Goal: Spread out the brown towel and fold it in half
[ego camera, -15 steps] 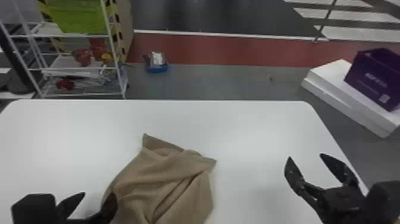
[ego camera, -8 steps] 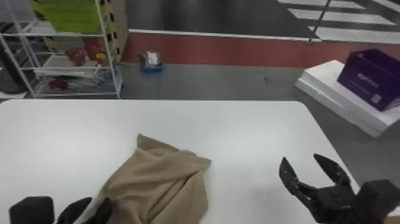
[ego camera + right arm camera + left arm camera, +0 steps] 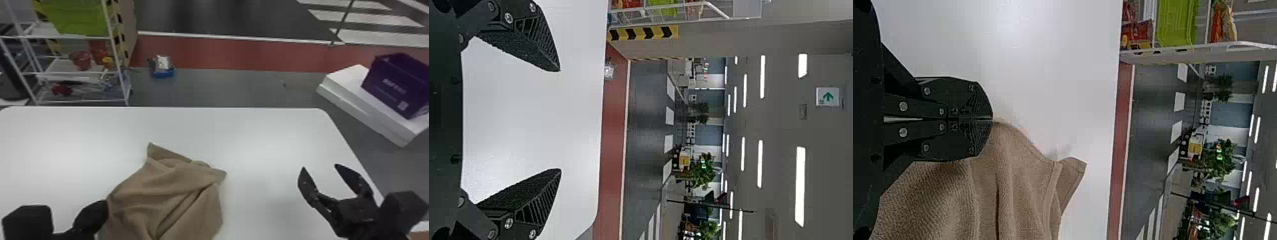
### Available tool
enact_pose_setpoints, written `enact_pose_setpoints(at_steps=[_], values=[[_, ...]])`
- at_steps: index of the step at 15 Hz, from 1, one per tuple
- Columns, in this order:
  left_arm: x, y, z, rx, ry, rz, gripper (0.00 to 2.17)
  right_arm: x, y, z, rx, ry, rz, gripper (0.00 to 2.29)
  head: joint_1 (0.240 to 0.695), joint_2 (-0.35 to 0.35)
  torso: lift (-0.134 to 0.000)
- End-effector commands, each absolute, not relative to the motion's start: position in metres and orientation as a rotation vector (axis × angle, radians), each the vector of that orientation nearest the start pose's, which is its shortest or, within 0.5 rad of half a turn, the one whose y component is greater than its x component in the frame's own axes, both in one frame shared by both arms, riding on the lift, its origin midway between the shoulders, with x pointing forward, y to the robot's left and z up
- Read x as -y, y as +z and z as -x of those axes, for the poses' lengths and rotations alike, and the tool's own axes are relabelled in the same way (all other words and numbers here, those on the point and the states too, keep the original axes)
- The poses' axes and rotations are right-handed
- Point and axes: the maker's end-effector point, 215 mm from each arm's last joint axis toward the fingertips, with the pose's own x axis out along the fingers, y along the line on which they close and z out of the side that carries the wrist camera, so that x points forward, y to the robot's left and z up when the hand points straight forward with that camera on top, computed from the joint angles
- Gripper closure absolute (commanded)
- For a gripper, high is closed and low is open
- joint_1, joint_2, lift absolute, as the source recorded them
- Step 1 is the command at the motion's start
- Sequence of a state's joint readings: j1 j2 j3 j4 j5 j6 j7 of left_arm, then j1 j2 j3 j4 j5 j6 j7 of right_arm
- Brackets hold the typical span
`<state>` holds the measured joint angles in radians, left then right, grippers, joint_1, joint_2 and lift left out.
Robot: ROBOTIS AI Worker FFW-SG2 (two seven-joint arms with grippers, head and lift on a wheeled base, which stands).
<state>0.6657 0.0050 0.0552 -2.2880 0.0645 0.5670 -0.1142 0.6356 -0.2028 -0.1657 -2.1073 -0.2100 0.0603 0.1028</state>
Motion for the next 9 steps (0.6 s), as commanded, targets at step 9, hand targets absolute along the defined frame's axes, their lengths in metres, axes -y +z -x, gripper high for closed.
enact_pose_setpoints(at_steps=[9], values=[[-0.304, -0.316, -0.379, -0.222, 0.121, 0.08, 1.56, 0.307, -0.357, -0.411, -0.124, 0.062, 0.035, 0.17, 0.695, -0.046, -0.124]])
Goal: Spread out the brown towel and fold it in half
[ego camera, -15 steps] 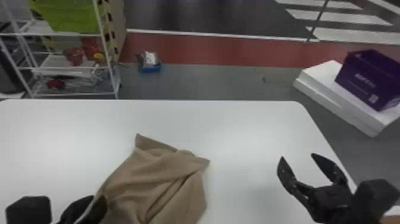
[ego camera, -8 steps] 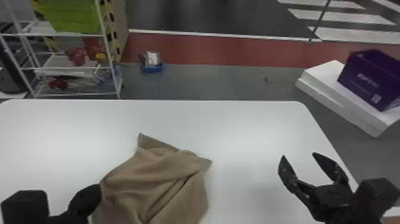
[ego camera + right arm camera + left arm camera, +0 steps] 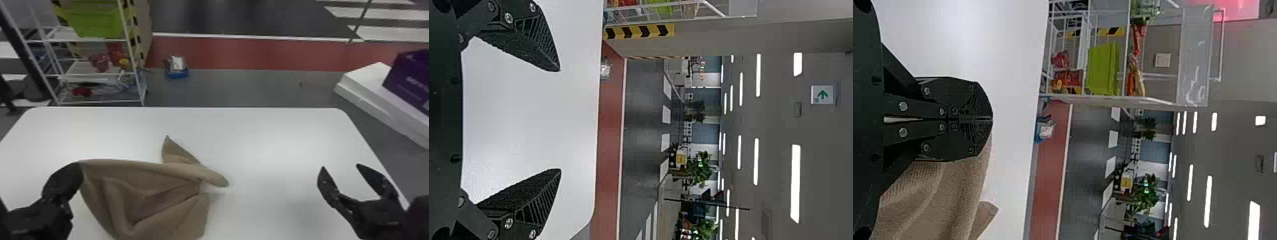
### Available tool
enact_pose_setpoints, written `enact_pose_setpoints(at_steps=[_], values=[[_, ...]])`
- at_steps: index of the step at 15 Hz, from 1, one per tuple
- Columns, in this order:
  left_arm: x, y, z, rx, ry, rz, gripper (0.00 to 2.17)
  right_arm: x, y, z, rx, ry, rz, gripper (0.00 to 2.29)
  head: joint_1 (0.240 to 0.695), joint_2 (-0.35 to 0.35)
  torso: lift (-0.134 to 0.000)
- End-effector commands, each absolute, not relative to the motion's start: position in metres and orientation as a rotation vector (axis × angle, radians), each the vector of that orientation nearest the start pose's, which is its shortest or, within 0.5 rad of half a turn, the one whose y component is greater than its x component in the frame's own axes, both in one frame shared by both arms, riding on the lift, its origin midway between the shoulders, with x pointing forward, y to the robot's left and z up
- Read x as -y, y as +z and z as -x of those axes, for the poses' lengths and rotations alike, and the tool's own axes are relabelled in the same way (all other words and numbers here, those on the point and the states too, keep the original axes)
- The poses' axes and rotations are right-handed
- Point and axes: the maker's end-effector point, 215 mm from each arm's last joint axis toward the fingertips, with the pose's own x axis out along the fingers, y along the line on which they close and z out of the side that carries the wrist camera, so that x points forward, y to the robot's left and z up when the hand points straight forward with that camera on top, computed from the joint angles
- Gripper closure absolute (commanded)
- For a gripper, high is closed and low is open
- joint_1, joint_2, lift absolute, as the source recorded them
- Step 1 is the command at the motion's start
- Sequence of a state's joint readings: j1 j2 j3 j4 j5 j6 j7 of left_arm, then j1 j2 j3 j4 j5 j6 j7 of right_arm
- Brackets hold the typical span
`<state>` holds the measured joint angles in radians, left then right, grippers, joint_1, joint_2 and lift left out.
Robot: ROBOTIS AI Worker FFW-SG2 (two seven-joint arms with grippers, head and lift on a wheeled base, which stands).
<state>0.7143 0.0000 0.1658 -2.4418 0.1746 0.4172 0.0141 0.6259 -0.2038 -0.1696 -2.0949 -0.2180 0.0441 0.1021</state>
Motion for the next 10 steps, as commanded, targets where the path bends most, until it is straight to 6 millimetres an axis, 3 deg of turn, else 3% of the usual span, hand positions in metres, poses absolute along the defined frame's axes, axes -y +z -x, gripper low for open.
enact_pose_setpoints(at_steps=[1, 2, 3, 4, 5, 8, 10], values=[[-0.313, -0.315, -0.377, -0.223, 0.136, 0.086, 1.56, 0.307, -0.357, -0.411, -0.124, 0.062, 0.035, 0.17, 0.695, -0.023, -0.124], [-0.318, -0.328, -0.374, -0.261, 0.145, 0.077, 1.53, 0.306, -0.358, -0.411, -0.124, 0.062, 0.033, 0.17, 0.695, -0.011, -0.124], [-0.321, -0.355, -0.371, -0.335, 0.153, 0.072, 1.22, 0.305, -0.356, -0.411, -0.12, 0.063, 0.032, 0.17, 0.695, -0.001, -0.124], [-0.324, -0.372, -0.368, -0.374, 0.162, 0.069, 0.7, 0.305, -0.356, -0.411, -0.12, 0.063, 0.032, 0.17, 0.695, 0.008, -0.124], [-0.328, -0.384, -0.365, -0.397, 0.169, 0.067, 0.0, 0.305, -0.356, -0.411, -0.121, 0.064, 0.032, 0.17, 0.695, 0.014, -0.124], [-0.345, -0.39, -0.362, -0.421, 0.224, 0.047, 0.02, 0.305, -0.354, -0.411, -0.118, 0.064, 0.033, 0.17, 0.695, 0.035, -0.124], [-0.356, -0.379, -0.37, -0.399, 0.262, 0.021, 0.03, 0.306, -0.354, -0.411, -0.118, 0.062, 0.034, 0.17, 0.695, 0.051, -0.124]])
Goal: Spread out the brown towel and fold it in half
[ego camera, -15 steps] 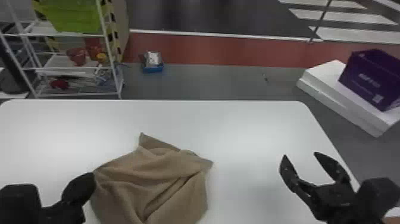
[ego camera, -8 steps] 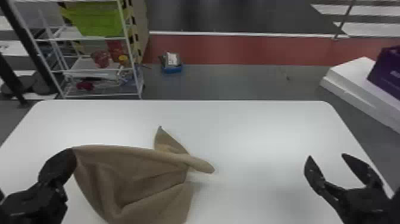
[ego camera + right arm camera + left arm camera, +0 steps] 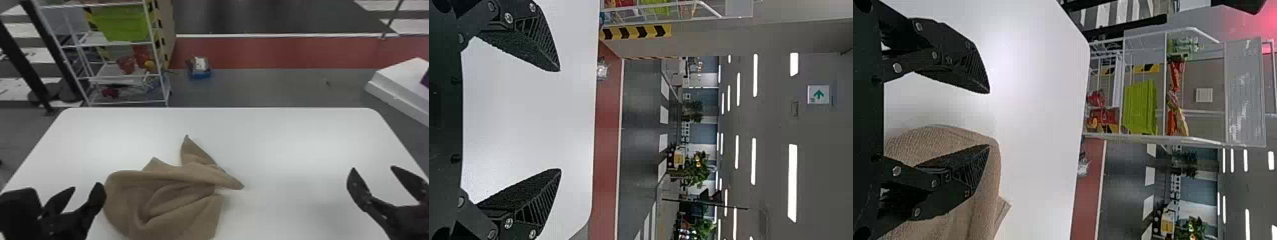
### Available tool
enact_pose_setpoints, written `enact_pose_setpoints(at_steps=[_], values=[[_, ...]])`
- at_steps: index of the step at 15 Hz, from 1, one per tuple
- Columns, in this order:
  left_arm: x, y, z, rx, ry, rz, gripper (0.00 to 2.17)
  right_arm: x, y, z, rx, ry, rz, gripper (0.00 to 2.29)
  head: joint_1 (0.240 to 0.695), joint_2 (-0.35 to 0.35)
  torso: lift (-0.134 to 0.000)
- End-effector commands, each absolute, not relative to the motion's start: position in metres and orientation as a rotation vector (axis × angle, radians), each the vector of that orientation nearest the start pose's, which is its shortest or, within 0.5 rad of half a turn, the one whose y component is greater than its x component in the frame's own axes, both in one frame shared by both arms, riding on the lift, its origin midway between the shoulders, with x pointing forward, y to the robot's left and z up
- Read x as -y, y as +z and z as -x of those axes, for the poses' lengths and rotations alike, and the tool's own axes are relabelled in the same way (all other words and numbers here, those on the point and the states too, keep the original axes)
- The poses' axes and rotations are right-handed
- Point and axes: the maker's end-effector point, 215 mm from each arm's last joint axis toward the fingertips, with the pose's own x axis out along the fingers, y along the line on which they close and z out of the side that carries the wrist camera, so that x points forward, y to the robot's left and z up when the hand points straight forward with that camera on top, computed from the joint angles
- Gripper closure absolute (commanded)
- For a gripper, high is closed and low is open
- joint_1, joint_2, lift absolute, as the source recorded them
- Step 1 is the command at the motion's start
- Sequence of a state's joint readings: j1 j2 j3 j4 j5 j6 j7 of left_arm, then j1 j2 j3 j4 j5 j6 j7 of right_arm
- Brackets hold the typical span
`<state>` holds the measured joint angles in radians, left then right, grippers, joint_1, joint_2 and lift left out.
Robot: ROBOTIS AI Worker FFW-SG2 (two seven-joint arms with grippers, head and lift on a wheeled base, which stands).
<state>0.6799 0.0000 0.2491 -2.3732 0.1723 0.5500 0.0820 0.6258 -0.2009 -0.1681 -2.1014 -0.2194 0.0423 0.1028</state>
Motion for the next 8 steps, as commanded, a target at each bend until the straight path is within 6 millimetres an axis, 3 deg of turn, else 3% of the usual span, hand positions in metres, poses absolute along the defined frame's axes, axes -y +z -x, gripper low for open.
enact_pose_setpoints(at_steps=[1, 4, 8], values=[[-0.354, -0.372, -0.379, -0.382, 0.248, 0.025, 0.03, 0.306, -0.353, -0.411, -0.116, 0.064, 0.035, 0.17, 0.695, 0.061, -0.124], [-0.325, -0.377, -0.415, -0.412, 0.135, 0.076, 0.05, 0.305, -0.353, -0.411, -0.115, 0.063, 0.034, 0.17, 0.695, 0.063, -0.124], [-0.269, -0.379, -0.47, -0.447, -0.062, 0.097, 0.05, 0.305, -0.355, -0.411, -0.12, 0.057, 0.032, 0.17, 0.695, -0.009, -0.124]])
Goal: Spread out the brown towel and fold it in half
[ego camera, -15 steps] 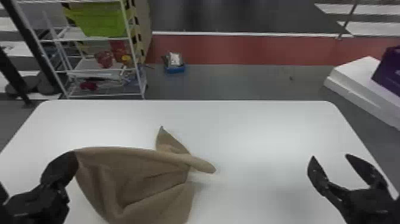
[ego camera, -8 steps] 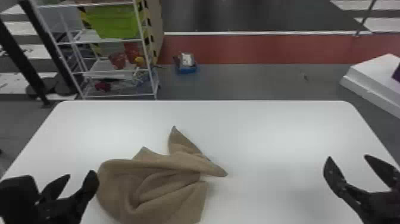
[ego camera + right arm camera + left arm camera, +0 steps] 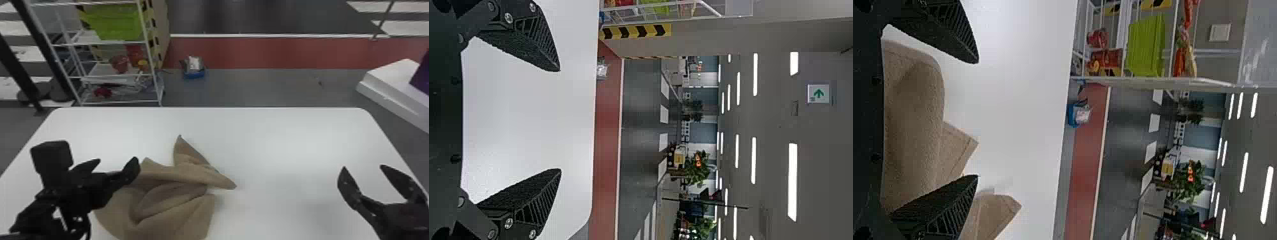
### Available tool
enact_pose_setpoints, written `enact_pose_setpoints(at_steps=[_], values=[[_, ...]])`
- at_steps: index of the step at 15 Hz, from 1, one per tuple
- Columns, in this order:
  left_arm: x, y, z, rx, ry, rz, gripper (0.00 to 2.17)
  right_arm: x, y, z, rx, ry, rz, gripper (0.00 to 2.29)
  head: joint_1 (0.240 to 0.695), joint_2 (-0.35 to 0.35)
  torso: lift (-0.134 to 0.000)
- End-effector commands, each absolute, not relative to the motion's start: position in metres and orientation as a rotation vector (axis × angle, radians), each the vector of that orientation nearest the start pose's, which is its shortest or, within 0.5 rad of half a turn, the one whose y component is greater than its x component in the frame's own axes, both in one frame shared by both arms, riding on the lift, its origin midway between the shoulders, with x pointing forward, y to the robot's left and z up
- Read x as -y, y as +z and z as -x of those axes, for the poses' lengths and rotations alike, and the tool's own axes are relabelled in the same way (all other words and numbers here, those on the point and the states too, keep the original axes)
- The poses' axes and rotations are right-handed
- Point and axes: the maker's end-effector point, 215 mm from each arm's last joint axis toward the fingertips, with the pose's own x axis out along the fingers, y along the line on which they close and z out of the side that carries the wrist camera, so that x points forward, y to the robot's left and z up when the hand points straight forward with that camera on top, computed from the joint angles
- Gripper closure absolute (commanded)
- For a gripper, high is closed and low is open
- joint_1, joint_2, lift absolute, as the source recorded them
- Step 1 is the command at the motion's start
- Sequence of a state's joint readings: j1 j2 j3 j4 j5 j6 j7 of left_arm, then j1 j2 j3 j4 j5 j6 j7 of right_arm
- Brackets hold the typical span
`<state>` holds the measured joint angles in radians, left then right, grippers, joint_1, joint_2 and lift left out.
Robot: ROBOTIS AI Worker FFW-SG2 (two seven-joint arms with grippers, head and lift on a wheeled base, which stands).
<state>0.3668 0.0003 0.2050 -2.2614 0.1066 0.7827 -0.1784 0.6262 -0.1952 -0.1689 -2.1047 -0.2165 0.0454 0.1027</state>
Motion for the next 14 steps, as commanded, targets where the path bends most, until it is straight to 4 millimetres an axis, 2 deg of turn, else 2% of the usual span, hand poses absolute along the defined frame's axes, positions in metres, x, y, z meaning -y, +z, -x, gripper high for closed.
enact_pose_setpoints(at_steps=[1, 3, 6, 7, 10, 13, 14], values=[[-0.259, -0.375, -0.48, -0.437, -0.093, 0.093, 0.05, 0.306, -0.357, -0.41, -0.124, 0.055, 0.036, 0.17, 0.695, -0.023, -0.124], [-0.25, -0.376, -0.493, -0.438, -0.131, 0.087, 0.1, 0.31, -0.358, -0.41, -0.126, 0.048, 0.038, 0.17, 0.695, -0.047, -0.124], [-0.231, -0.393, -0.498, -0.488, -0.212, 0.099, 0.22, 0.315, -0.359, -0.409, -0.129, 0.04, 0.044, 0.17, 0.695, -0.081, -0.124], [-0.231, -0.403, -0.499, -0.522, -0.209, 0.089, 0.24, 0.316, -0.359, -0.409, -0.129, 0.039, 0.043, 0.17, 0.695, -0.088, -0.124], [-0.229, -0.414, -0.503, -0.556, -0.213, 0.064, 0.28, 0.319, -0.356, -0.41, -0.125, 0.04, 0.049, 0.17, 0.695, -0.106, -0.124], [-0.235, -0.44, -0.508, -0.633, -0.217, 0.058, 0.28, 0.322, -0.357, -0.41, -0.127, 0.036, 0.046, 0.17, 0.695, -0.11, -0.124], [-0.237, -0.441, -0.511, -0.625, -0.216, 0.058, 0.28, 0.322, -0.358, -0.41, -0.126, 0.037, 0.049, 0.17, 0.695, -0.11, -0.124]])
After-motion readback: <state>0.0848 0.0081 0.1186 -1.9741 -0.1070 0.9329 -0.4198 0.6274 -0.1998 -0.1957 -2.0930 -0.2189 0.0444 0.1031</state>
